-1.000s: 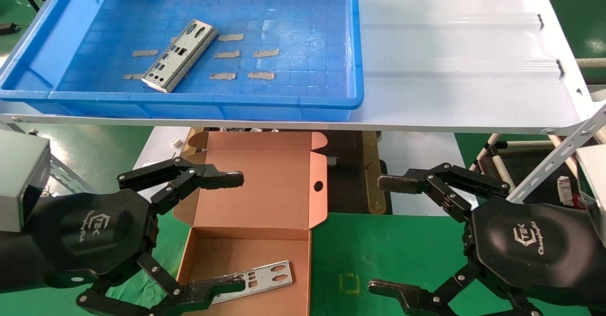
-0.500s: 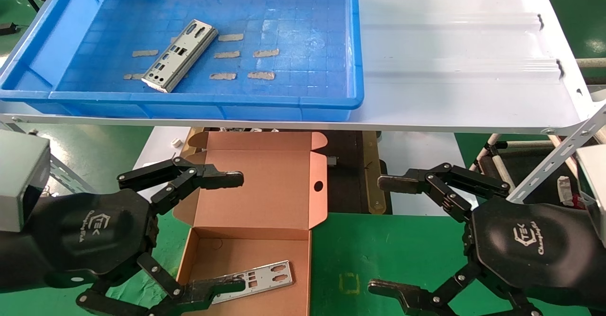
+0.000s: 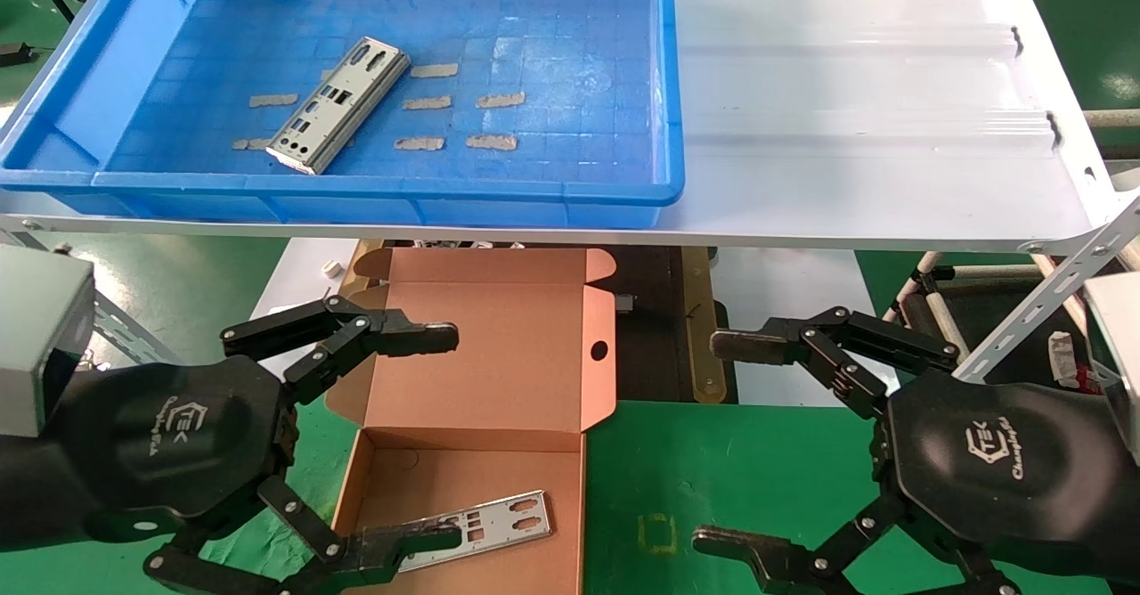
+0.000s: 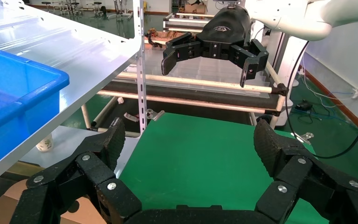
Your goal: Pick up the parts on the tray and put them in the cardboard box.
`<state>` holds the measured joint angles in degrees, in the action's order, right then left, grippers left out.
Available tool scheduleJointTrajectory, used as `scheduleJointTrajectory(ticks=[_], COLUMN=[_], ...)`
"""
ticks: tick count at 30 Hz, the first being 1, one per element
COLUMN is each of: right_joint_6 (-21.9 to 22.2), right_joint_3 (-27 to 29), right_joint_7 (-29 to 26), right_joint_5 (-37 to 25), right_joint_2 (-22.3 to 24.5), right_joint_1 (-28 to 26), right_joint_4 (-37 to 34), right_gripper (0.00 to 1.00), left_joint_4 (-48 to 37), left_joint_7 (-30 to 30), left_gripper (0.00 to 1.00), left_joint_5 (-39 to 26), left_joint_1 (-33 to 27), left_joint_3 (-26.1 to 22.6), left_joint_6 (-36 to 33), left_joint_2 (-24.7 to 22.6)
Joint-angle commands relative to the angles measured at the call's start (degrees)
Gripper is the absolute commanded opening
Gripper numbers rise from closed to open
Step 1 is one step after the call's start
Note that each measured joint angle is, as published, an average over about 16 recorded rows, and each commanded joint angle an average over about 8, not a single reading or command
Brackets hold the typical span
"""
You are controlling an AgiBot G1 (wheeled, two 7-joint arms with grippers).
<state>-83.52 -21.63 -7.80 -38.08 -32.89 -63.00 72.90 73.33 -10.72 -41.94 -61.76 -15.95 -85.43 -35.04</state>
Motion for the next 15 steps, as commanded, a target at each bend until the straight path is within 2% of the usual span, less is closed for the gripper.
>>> scheduleJointTrajectory(ticks=[1,9,15], right_joint_6=[0.00,-0.01,-0.01], right_joint_3=[0.00,-0.01,-0.01], right_joint_7=[0.00,0.01,0.01], right_joint_5=[0.00,0.00,0.00], right_joint_2=[0.00,0.00,0.00], right_joint_1=[0.00,-0.01,-0.01], right_joint_4=[0.00,-0.02,-0.02], right_gripper=[0.00,0.00,0.00], left_joint_4=[0.05,-1.54,-4.79], left_joint_7=[0.02,0.26,0.18], left_gripper=[1.00,1.00,1.00], left_joint_5=[0.00,-0.40,-2.97], left_joint_1=[0.03,-1.46,-5.11], left_joint_3=[-0.01,0.68,0.65], left_joint_6=[-0.05,2.07,6.51], left_joint_2=[0.01,-0.30,-1.98])
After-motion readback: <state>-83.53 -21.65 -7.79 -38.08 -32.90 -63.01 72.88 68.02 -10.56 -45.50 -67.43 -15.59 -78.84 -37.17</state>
